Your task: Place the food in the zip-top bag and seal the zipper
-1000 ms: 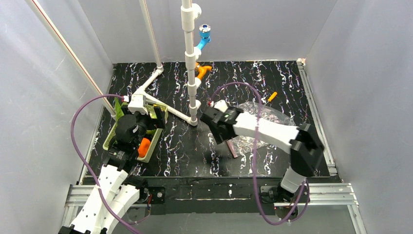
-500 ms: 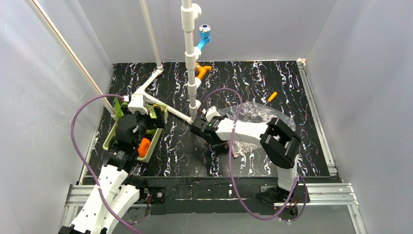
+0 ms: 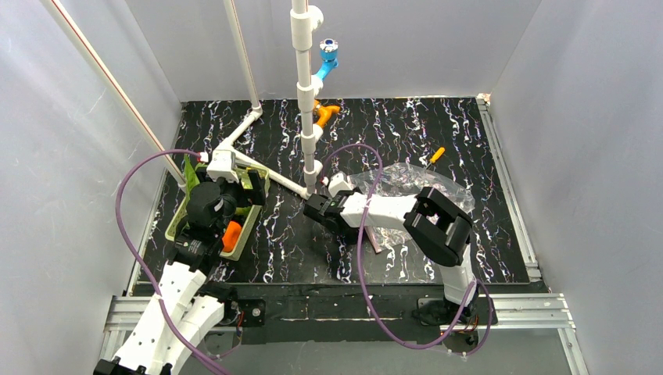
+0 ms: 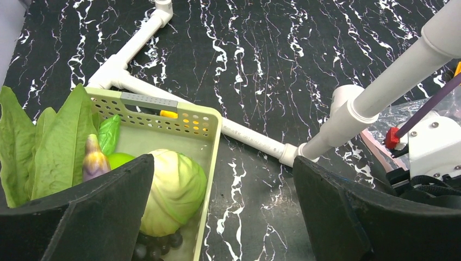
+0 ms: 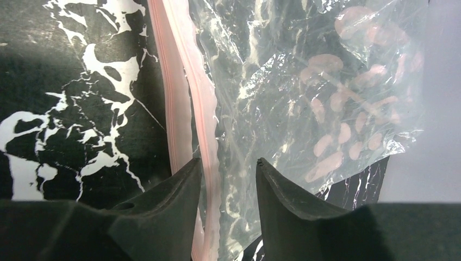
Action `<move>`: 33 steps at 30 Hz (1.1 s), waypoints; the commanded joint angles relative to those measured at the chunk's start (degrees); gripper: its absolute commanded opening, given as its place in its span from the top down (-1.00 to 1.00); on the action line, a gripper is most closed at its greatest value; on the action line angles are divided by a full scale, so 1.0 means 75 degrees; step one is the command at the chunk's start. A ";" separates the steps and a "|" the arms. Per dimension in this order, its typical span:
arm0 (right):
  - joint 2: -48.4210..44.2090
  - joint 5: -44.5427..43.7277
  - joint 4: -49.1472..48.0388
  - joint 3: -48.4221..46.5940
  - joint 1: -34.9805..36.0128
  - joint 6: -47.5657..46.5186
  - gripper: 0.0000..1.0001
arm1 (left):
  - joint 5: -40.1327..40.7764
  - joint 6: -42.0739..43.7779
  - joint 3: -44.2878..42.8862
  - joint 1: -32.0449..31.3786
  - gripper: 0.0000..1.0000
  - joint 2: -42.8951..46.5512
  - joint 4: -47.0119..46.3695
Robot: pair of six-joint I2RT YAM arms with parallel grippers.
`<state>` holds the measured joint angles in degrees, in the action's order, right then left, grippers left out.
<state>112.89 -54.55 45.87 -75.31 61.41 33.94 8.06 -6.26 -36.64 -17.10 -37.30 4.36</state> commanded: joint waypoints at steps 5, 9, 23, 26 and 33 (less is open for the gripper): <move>-0.0181 -0.0896 -0.0033 0.0417 -0.0008 0.0560 0.70 | -0.0186 0.0015 -0.0019 -0.0060 -0.99 -0.0085 -0.0147; -0.0858 -0.0714 -0.0021 0.0701 -0.0008 0.0762 0.97 | -0.0250 -0.0033 -0.0129 -0.0098 -0.99 -0.0212 -0.0022; -0.4667 0.2381 -0.0649 0.1739 -0.0008 0.0255 0.97 | -0.1988 -0.4650 -0.0219 -0.0677 -0.99 0.0221 0.2638; -0.5533 0.3321 -0.1325 0.2216 -0.0008 0.0159 0.97 | -0.3456 -0.5842 0.0326 -0.0673 -0.97 0.0896 0.2227; -0.6196 0.4772 -0.1930 0.2324 -0.0039 0.0393 0.97 | -0.4092 -0.7656 0.1084 -0.1405 -0.79 0.1437 0.0026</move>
<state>67.31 -26.99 36.68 -57.37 61.34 35.84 -18.32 -53.89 -29.30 -22.94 -25.54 13.92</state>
